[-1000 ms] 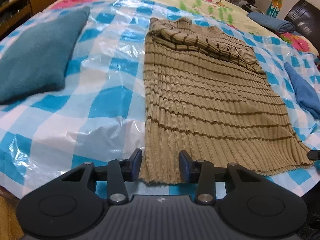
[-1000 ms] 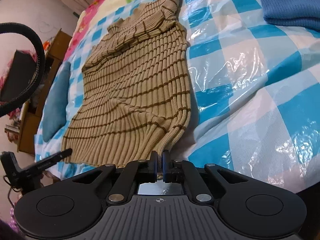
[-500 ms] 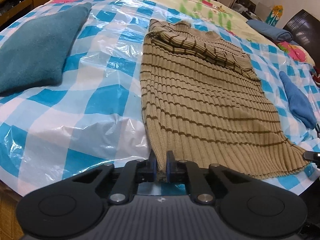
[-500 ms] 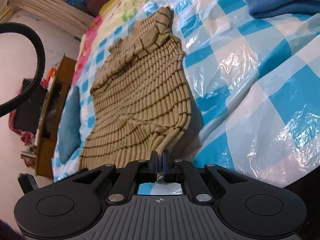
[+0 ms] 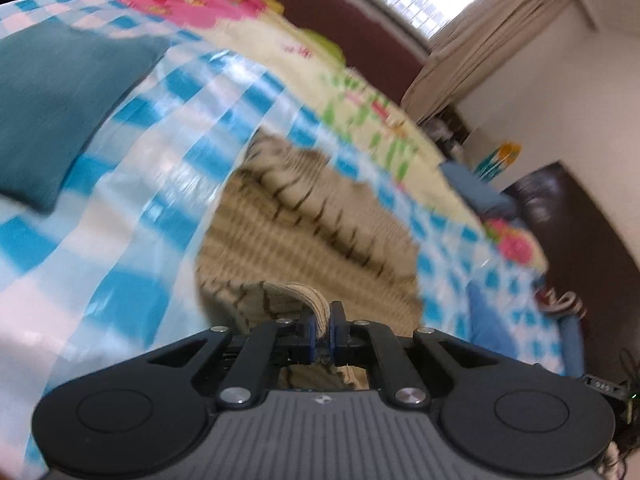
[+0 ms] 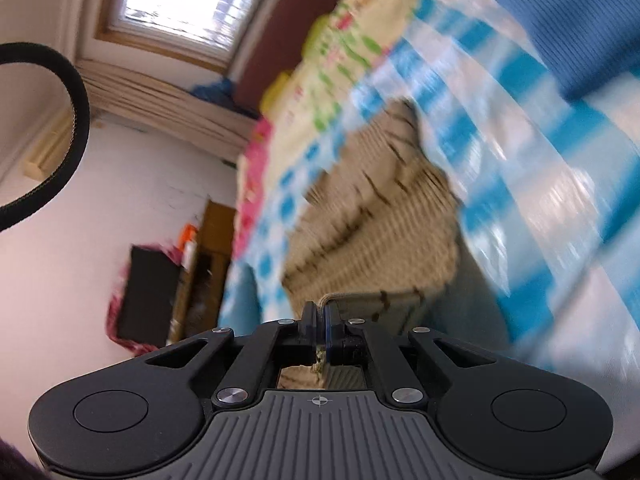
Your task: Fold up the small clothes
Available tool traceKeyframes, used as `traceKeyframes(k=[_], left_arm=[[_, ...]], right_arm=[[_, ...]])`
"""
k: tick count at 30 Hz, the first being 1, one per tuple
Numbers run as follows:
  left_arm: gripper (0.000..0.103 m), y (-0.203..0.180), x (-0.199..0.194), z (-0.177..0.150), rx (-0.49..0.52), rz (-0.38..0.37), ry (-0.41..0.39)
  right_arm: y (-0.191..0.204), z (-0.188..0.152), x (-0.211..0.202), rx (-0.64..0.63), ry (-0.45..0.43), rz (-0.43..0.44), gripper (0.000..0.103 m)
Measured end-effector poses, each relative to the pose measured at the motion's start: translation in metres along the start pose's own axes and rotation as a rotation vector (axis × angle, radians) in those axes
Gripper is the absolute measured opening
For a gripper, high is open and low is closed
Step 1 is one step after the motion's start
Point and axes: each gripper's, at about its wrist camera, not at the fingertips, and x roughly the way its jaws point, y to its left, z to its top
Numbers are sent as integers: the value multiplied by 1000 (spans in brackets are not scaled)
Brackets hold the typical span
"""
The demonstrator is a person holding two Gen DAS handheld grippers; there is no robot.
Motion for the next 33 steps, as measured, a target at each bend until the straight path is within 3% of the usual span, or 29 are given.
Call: traceKeyframes(k=[6,12,19,26,30,33], left_arm=[[12,-8,12,52,-33,-84,-114],[12,-5,54,105,-42,-72,-178],[12,32,136,145,-111,21,-164],[12,60,204,155,-109,132,-110],[12,69,216,155,-113,153,-106],[12,68,214,158,-103,141,-122]], right_arm=[[16,46,16,9,-118,84,4],[20,100,57,17,-201,94,4],[-9,155,139,80,-226,-4,4],[-46,178,203,106,-221,-156,4],[-59,182,224,86,-213,-236,4],[-60,184,226,76,-212,-240,3]])
